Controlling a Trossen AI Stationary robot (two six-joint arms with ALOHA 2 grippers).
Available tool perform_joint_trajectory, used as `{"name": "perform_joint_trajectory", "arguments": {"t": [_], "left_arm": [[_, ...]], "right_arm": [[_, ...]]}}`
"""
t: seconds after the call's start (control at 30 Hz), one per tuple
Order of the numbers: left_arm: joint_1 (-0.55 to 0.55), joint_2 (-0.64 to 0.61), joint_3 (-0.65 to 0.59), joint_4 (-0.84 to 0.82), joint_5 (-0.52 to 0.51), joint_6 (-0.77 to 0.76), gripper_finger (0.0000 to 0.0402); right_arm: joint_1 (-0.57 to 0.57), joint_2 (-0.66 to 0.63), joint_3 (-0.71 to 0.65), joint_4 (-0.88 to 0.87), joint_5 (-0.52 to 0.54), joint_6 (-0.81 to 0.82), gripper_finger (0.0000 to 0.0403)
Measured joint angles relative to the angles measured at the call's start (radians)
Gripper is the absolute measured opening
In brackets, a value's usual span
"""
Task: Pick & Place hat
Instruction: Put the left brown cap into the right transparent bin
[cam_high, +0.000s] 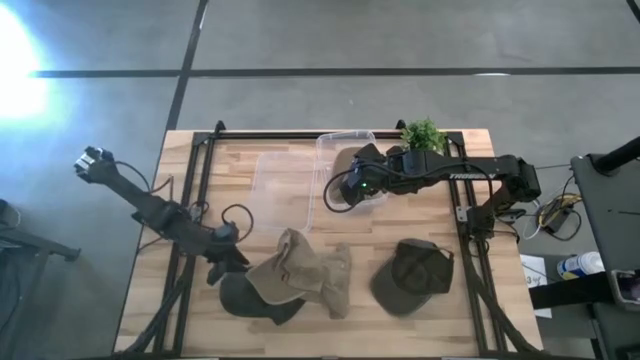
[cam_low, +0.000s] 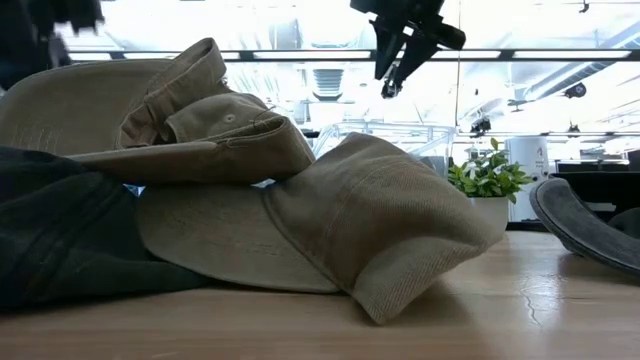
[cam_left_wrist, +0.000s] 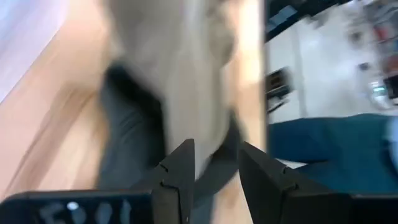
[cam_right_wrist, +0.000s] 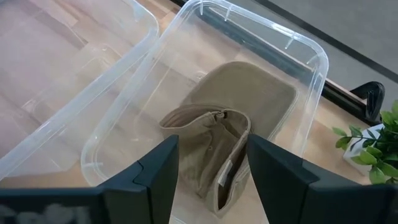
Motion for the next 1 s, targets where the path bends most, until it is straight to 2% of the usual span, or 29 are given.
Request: {"name": "perform_joint_trajectory", "arguments": {"t": [0.2, 0.3, 0.47, 0.67, 0.8, 0.93, 1.0], "left_arm": [[-0.002, 0.066, 0.012, 0.037, -0.047, 0.122, 0.0114], [-0.001, 0.138, 0.002, 0.053, -0.051, 0.123, 0.0114], [-0.002, 0.253, 0.003, 0.193, -0.047, 0.163, 0.0114], [0.0, 0.375, 0.003, 0.197, -0.134, 0.162, 0.0111], [0.006, 0.424, 0.022, 0.201, -0.134, 0.162, 0.0084], [0.009, 0.432, 0.065, 0.197, -0.145, 0.198, 0.0018], [0.011, 0.418, 0.09, 0.197, -0.166, 0.224, 0.0012]], "right_arm": [[0.0, 0.0, 0.0, 0.0, 0.0, -0.008, 0.0183], [0.0, 0.0, 0.0, 0.0, 0.0, -0.008, 0.0183], [0.0, 0.0, -0.001, 0.0, -0.001, -0.009, 0.0183], [0.0, 0.0, -0.002, 0.001, -0.003, -0.009, 0.0183], [0.0, 0.0, -0.002, 0.001, -0.011, -0.009, 0.0183], [0.0, 0.0, -0.002, 0.004, -0.075, -0.033, 0.0182], [0.004, 0.0, -0.002, 0.006, -0.105, -0.039, 0.0182]]}}
